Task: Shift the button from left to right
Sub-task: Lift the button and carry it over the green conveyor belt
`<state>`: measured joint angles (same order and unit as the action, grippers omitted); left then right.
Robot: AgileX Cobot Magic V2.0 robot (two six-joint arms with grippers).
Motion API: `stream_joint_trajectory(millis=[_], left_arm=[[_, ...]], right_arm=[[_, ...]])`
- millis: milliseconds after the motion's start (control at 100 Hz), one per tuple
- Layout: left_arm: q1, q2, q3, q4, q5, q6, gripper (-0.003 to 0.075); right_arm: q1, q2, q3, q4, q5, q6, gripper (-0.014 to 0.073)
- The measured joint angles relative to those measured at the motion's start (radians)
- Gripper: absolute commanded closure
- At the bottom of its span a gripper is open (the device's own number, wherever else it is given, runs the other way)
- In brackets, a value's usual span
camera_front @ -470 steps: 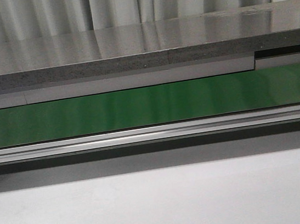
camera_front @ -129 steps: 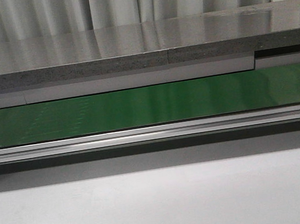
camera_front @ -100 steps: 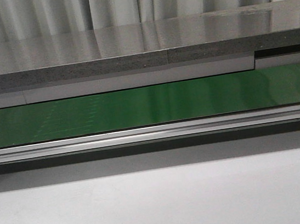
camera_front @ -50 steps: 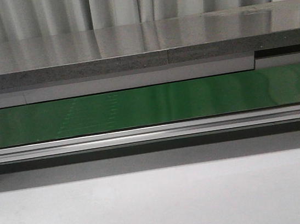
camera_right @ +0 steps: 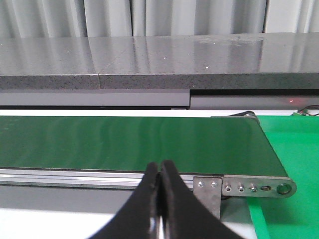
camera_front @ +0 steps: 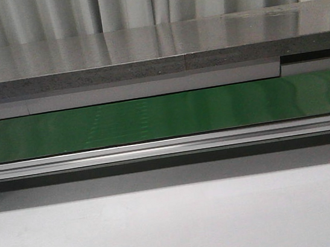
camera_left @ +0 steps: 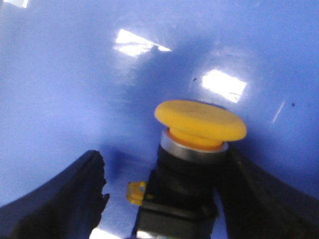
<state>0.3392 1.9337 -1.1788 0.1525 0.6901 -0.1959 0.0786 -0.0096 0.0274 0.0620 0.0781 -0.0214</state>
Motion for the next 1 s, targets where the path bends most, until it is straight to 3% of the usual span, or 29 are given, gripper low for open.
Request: stream_joint_trajectory(millis=[160, 280, 680, 1000], left_arm=[[-0.002, 0.001, 0.0, -0.012, -0.002, 0.004, 0.0629], [-0.002, 0.001, 0.0, -0.012, -0.002, 0.004, 0.071], [-0.015, -0.211, 0.004, -0.012, -0.002, 0.007, 0.0713], [-0.204, -0.316, 0.004, -0.016, 0.016, 0.055, 0.0712]], right_arm=[[0.0, 0.0, 0.0, 0.0, 0.0, 0.0, 0.066], [0.0, 0.0, 0.0, 0.0, 0.0, 0.0, 0.066], [0.0, 0.0, 0.0, 0.0, 0.0, 0.0, 0.066], [0.0, 0.0, 0.0, 0.0, 0.0, 0.0, 0.066]])
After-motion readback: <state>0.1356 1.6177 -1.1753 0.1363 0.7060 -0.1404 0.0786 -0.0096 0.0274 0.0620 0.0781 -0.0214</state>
